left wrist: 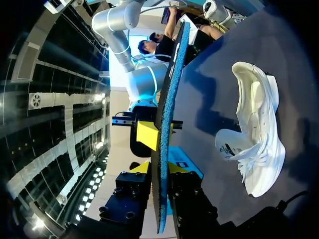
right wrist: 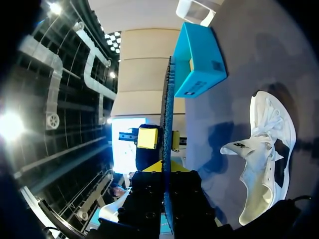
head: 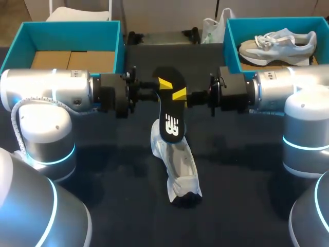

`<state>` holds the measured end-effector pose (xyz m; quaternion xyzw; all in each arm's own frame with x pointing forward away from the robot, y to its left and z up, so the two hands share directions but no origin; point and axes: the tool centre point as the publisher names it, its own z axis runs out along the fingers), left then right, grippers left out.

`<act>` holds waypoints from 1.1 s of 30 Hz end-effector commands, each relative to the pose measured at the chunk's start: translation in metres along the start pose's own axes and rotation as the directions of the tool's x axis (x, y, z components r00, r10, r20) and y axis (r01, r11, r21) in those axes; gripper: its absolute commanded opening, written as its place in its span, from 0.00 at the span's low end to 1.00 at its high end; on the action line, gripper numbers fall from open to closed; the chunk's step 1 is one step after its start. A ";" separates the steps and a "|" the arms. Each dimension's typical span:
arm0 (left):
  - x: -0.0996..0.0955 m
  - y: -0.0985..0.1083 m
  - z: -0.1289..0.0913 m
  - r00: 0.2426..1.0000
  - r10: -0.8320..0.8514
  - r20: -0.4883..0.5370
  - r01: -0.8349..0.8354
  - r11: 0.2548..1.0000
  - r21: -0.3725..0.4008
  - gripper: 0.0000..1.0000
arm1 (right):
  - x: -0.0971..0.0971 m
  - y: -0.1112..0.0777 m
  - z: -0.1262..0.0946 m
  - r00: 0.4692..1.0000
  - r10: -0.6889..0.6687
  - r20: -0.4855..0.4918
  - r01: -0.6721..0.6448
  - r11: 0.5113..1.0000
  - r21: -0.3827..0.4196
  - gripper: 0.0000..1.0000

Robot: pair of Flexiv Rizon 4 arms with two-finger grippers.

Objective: Take the shoe out of the shoebox, open the shoe tongue, remove and reinsert the insole, then place the shoe into the shoebox

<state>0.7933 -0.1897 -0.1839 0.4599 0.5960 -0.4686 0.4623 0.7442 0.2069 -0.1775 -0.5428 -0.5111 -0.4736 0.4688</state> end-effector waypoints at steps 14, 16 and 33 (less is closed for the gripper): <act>0.001 -0.001 0.001 1.000 0.014 -0.003 -0.014 0.999 0.034 0.00 | 0.001 -0.001 -0.003 1.000 -0.013 -0.014 0.013 1.000 -0.003 1.00; 0.001 -0.003 -0.001 1.000 0.016 -0.006 -0.016 0.999 0.035 0.00 | 0.002 -0.003 -0.006 0.999 -0.037 -0.004 0.037 0.999 0.008 1.00; 0.014 -0.043 -0.046 0.988 -0.093 -0.121 0.102 0.992 0.073 0.00 | -0.005 -0.009 -0.037 0.970 -0.194 0.149 0.176 0.976 0.130 1.00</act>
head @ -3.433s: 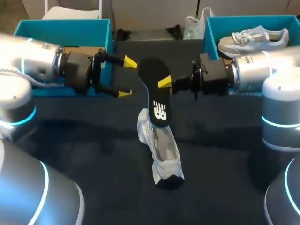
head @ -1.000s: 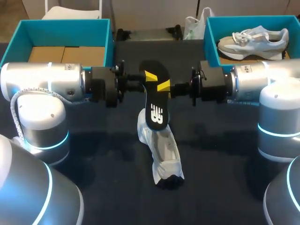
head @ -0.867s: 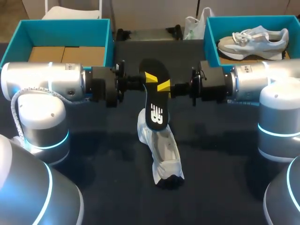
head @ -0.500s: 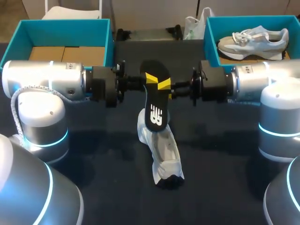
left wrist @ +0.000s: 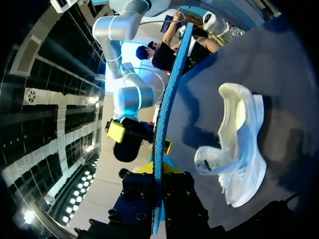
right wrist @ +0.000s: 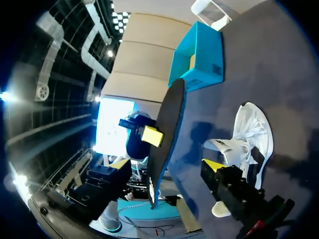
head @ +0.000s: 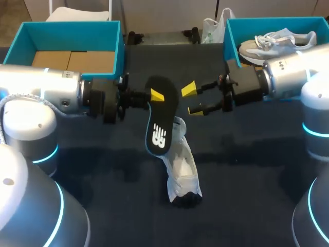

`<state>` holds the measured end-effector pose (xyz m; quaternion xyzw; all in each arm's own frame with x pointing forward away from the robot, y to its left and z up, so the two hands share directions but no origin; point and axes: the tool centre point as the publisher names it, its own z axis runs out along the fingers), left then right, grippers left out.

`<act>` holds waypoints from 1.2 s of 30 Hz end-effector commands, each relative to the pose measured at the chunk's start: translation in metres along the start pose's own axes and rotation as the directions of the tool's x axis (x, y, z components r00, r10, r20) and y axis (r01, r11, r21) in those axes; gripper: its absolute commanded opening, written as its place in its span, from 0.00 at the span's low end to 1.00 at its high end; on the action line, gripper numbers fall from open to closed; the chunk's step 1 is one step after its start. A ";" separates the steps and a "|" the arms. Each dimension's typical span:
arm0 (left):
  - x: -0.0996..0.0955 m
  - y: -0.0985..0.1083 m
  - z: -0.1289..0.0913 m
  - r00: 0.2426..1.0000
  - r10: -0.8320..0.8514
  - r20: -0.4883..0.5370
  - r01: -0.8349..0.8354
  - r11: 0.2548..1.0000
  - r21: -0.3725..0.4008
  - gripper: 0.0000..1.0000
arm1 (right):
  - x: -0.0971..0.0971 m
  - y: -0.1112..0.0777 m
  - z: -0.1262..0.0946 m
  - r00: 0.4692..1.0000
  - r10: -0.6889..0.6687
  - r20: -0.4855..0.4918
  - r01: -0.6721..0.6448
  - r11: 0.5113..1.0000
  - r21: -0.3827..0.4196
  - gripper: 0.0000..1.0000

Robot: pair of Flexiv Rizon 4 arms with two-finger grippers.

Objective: Take the shoe out of the shoebox, open the shoe tongue, remove and reinsert the insole, then place the shoe into the shoebox

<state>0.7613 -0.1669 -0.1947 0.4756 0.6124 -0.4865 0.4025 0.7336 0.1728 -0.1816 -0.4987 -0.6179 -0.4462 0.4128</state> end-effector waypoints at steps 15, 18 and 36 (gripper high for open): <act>0.010 -0.052 -0.028 0.967 -0.237 -0.090 0.249 0.955 0.161 0.00 | -0.021 -0.022 -0.037 0.839 -0.510 0.186 0.476 0.856 0.200 1.00; 0.010 -0.052 -0.028 0.967 -0.237 -0.090 0.249 0.955 0.161 0.00 | -0.021 -0.022 -0.037 0.839 -0.510 0.186 0.476 0.856 0.200 1.00; 0.021 -0.121 -0.025 0.893 -0.431 -0.130 0.448 0.875 0.180 0.00 | -0.063 -0.057 -0.061 0.505 -0.828 0.245 0.709 0.559 0.430 1.00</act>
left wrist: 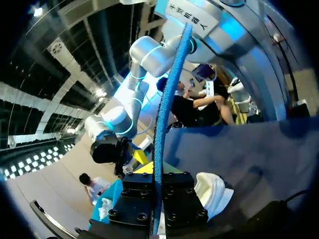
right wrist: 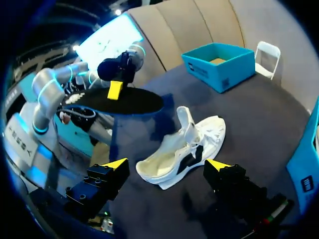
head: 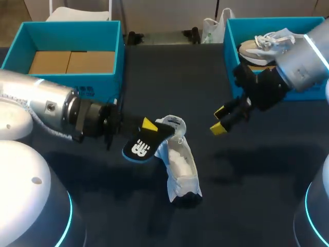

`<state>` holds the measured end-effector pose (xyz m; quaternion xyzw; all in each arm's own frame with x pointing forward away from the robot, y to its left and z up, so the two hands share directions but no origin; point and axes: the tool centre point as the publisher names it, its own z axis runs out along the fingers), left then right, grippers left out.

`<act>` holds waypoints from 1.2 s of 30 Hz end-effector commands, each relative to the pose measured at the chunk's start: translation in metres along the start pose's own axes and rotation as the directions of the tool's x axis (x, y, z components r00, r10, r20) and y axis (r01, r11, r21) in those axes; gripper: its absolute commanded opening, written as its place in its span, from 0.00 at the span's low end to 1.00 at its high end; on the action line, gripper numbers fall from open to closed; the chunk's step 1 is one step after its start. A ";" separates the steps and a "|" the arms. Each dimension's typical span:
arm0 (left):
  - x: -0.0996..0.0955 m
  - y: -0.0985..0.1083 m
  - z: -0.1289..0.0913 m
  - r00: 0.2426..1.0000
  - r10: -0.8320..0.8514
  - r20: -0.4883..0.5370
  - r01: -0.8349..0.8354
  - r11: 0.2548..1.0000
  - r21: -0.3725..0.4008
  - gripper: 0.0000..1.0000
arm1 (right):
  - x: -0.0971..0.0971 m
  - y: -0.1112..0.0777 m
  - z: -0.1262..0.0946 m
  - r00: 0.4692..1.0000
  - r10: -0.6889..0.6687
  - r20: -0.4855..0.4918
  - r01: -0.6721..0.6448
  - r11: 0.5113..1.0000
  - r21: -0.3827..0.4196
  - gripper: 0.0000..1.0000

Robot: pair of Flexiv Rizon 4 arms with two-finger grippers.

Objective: Take the shoe out of the shoebox, open the shoe tongue, remove and reinsert the insole, then place the shoe into the shoebox

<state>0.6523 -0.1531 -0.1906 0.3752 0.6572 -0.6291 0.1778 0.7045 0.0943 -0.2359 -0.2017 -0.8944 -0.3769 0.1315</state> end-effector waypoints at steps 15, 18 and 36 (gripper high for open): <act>0.028 -0.017 0.017 0.972 -0.229 0.054 0.228 0.973 0.025 0.00 | 0.013 -0.026 0.018 0.972 -0.211 0.099 0.188 0.961 0.203 1.00; 0.038 -0.024 0.024 0.947 -0.313 0.074 0.309 0.949 0.061 0.00 | 0.012 -0.047 0.029 0.966 -0.223 0.135 0.191 0.957 0.217 1.00; 0.051 -0.035 0.046 0.944 -0.313 0.102 0.314 0.949 -0.001 0.00 | 0.009 -0.069 0.049 0.965 -0.232 0.121 0.201 0.953 0.226 1.00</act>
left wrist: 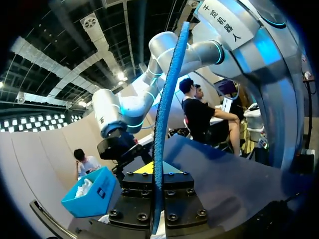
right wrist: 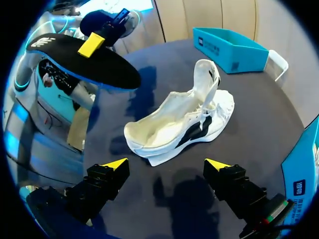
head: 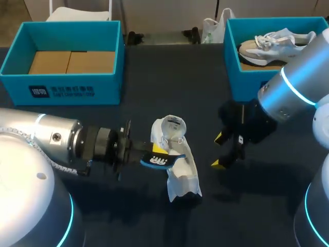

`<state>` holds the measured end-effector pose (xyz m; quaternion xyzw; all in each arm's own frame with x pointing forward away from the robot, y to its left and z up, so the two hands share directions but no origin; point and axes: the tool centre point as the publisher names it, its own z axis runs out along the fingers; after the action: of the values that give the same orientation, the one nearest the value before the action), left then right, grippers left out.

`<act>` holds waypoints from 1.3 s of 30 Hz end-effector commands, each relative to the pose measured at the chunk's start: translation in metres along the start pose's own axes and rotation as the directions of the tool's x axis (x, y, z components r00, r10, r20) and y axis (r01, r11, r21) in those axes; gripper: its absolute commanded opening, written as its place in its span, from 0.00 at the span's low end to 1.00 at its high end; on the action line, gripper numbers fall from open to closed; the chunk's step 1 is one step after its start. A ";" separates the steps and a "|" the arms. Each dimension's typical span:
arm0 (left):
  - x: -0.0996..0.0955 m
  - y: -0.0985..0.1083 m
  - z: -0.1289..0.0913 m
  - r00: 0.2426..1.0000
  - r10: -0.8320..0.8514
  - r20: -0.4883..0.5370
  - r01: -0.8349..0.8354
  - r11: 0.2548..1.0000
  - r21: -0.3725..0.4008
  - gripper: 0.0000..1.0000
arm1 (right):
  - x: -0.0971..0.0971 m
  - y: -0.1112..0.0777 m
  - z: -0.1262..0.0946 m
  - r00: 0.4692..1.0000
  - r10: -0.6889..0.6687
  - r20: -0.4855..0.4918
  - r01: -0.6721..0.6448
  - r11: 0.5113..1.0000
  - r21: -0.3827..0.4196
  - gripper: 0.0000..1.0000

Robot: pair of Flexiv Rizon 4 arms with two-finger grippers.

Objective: Take the shoe out of the shoebox, open the shoe tongue, remove and reinsert the insole, then place the shoe into the shoebox

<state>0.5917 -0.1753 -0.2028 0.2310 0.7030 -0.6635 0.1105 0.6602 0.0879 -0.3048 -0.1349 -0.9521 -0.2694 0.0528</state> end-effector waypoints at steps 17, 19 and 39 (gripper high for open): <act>0.017 0.028 0.037 0.998 -0.040 0.046 0.039 0.999 0.024 0.00 | -0.010 -0.026 0.030 0.967 -0.245 0.068 0.237 0.966 0.105 1.00; 0.017 0.031 0.039 0.997 -0.054 0.057 0.052 0.998 0.036 0.00 | -0.010 -0.027 0.035 0.965 -0.256 0.059 0.249 0.962 0.110 1.00; 0.013 0.038 0.039 0.998 -0.042 0.048 0.040 0.998 0.041 0.00 | -0.019 -0.005 0.051 0.936 -0.350 0.028 0.336 0.917 0.216 1.00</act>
<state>0.5916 -0.2103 -0.2442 0.2033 0.6932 -0.6830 0.1079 0.6712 0.0951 -0.3505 0.0322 -0.9813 -0.1895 -0.0145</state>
